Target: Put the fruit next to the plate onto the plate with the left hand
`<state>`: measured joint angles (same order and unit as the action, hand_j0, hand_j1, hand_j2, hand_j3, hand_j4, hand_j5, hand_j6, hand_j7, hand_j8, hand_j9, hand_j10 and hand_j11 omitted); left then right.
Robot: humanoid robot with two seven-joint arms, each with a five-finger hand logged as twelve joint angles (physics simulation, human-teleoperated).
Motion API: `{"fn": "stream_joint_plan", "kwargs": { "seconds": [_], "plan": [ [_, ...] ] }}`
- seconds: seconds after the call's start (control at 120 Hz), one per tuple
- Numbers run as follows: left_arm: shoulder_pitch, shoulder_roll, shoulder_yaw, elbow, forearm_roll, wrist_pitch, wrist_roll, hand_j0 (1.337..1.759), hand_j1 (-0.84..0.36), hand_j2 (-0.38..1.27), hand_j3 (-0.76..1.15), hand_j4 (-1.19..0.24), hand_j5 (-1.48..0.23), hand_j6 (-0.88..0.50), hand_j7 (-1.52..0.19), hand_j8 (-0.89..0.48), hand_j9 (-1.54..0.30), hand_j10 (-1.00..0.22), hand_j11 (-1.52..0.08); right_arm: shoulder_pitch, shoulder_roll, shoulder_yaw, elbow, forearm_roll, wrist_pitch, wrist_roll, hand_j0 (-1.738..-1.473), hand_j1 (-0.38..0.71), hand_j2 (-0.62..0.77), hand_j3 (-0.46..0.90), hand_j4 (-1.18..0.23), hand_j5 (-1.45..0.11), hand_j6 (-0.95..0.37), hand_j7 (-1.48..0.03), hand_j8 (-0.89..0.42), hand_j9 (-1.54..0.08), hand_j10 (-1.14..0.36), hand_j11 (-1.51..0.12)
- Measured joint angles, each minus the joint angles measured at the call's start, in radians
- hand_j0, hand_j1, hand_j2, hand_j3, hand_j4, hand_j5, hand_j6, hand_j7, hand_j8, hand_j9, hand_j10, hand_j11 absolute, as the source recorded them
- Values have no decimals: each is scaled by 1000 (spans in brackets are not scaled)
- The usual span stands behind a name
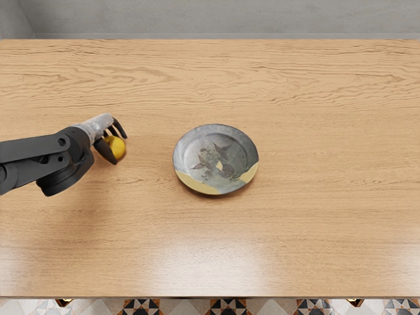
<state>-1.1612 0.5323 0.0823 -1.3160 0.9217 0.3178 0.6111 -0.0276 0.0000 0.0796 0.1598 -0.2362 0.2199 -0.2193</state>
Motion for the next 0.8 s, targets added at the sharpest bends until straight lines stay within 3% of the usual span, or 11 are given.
{"fn": "stream_joint_plan", "kwargs": {
  "seconds": [0.542, 0.8],
  "plan": [
    [2, -2, -5, 0, -19, -2, 0, 1651, -208, 239, 0, -695, -906, -408, -905, -366, -925, -591, -934, 0, 0, 0, 0, 0, 0, 0, -1658, -323, -5, 0, -22, -28, -22, -28, -22, -28, -22, -28],
    [-1, 3, -71, 0, -86, -8, 0, 1654, -230, 426, 0, -685, -933, -433, -914, -406, -927, -636, -931, 0, 0, 0, 0, 0, 0, 0, -1658, -323, -4, 0, -22, -28, -22, -28, -22, -28, -22, -28]
  ]
}}
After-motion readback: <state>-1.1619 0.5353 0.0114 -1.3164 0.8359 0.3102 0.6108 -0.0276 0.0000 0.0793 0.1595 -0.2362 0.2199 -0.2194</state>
